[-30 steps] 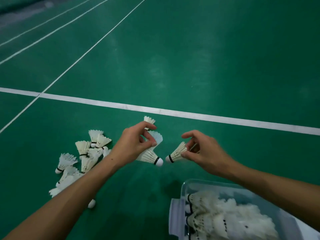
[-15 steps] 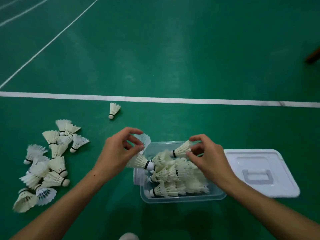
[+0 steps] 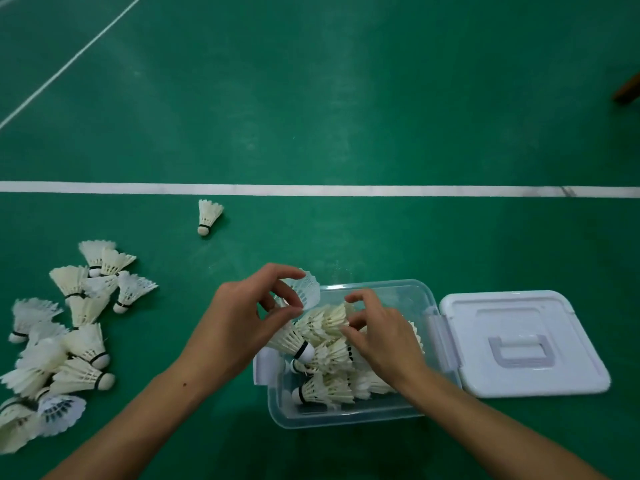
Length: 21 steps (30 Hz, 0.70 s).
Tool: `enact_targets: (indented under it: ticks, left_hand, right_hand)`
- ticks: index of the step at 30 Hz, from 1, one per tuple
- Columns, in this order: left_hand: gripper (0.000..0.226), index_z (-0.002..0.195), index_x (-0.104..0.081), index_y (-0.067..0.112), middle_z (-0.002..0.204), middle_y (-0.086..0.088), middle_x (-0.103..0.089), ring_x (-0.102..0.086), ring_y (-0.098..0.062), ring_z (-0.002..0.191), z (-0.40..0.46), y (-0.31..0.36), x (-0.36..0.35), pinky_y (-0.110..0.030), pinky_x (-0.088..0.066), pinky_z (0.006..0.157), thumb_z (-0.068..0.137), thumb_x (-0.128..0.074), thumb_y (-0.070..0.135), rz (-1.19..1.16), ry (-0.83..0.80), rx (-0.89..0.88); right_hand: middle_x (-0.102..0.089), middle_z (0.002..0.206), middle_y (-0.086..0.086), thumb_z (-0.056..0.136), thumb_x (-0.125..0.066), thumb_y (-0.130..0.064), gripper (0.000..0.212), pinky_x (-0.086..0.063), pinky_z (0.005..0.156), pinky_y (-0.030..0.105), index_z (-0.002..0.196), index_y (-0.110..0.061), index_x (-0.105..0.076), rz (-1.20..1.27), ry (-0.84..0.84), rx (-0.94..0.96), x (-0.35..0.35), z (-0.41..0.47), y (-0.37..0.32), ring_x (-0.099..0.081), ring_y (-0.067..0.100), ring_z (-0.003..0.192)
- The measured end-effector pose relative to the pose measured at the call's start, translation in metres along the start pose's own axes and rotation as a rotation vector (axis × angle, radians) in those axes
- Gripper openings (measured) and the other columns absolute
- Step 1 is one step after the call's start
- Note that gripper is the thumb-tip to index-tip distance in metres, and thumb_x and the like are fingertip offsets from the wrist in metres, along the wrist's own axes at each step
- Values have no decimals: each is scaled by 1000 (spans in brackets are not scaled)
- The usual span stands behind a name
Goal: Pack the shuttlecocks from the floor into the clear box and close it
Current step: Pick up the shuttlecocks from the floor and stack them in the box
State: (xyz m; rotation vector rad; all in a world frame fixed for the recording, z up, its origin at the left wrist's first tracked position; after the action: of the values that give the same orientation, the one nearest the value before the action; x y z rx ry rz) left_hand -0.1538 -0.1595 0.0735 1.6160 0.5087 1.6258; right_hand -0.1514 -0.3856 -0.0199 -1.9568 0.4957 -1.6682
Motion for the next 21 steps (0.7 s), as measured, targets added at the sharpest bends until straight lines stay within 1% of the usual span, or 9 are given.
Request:
enact_targets:
  ticks: [2,3,5,7,9,12,14,18,21]
  left_hand:
    - [47,124,-65,34,92,24,-75,-68,-12,72,1,2,-3,-10,-44,64,85,-85,17,15,-36,-8]
    - [47,124,-65,35,92,24,-75,-67,-12,73,2,2,-5,-10,-44,64,86,-85,17,22,-55,-7]
    - [48,125,-63,36,92,26,-75,-67,-11,74,5,3,-10,-12,-45,65,87,-84,18,41,-99,-2]
    - [48,127,-61,37,93,27,-74,-67,-10,76,7,4,-14,-14,-46,67,87,-84,21,42,-137,10]
    - [49,129,-60,38,93,27,-74,-67,-9,77,10,7,-16,-17,-49,69,88,-83,23,37,-161,18]
    - [53,132,-57,36,92,25,-75,-68,-9,79,17,14,-22,-19,-52,70,88,-83,22,14,-211,13]
    - [55,132,-56,36,92,23,-76,-69,-11,78,23,21,-27,-19,-52,70,88,-84,20,-3,-247,-8]
    - [55,133,-55,33,92,20,-77,-71,-12,75,31,32,-36,-28,-57,72,87,-85,21,-75,-300,-39]
    - [54,131,-57,31,91,17,-78,-71,-14,75,33,34,-38,-24,-55,69,86,-85,21,-122,-294,-49]
  right_hand:
    - [-80,105,-11,95,-74,-37,46,-52,68,23,133,-28,-50,-12,-28,16,-2,1,0,-64,-3,74]
    - [-79,107,-10,95,-74,-37,45,-50,69,21,132,-29,-50,4,-40,16,-1,2,-1,-61,-5,75]
    - [-77,114,-9,94,-74,-40,46,-52,79,23,132,-30,-51,71,-77,-1,2,3,-1,-66,0,93]
    - [-71,121,-15,92,-74,-47,51,-52,93,27,134,-33,-50,112,-99,-10,10,-1,1,-63,3,111]
    - [-66,123,-20,90,-76,-48,52,-54,98,30,134,-34,-51,97,-53,12,23,-9,4,-59,1,115]
    - [-67,122,-21,86,-84,-35,53,-56,93,24,131,-30,-58,151,75,91,49,-22,2,-62,-1,114]
    - [-68,122,-21,84,-87,-29,53,-55,91,21,130,-29,-61,186,104,171,60,-28,-6,-62,0,116]
    - [-68,120,-18,85,-86,-26,51,-55,94,31,130,-26,-62,141,75,307,57,-29,-19,-60,2,117]
    - [-70,109,-15,87,-84,-24,44,-58,87,36,126,-25,-63,128,119,316,53,-29,-19,-65,2,105]
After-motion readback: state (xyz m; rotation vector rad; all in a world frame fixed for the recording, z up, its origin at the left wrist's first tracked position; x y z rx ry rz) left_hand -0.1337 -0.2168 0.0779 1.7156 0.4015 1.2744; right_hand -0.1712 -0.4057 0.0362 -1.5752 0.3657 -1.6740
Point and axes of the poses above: each hand's wrist, its own z-axis towards the middle knuckle, its own x-axis out of the back of the hand, y = z × x, the point moved 3 cm from there along z, towards the middle knuckle
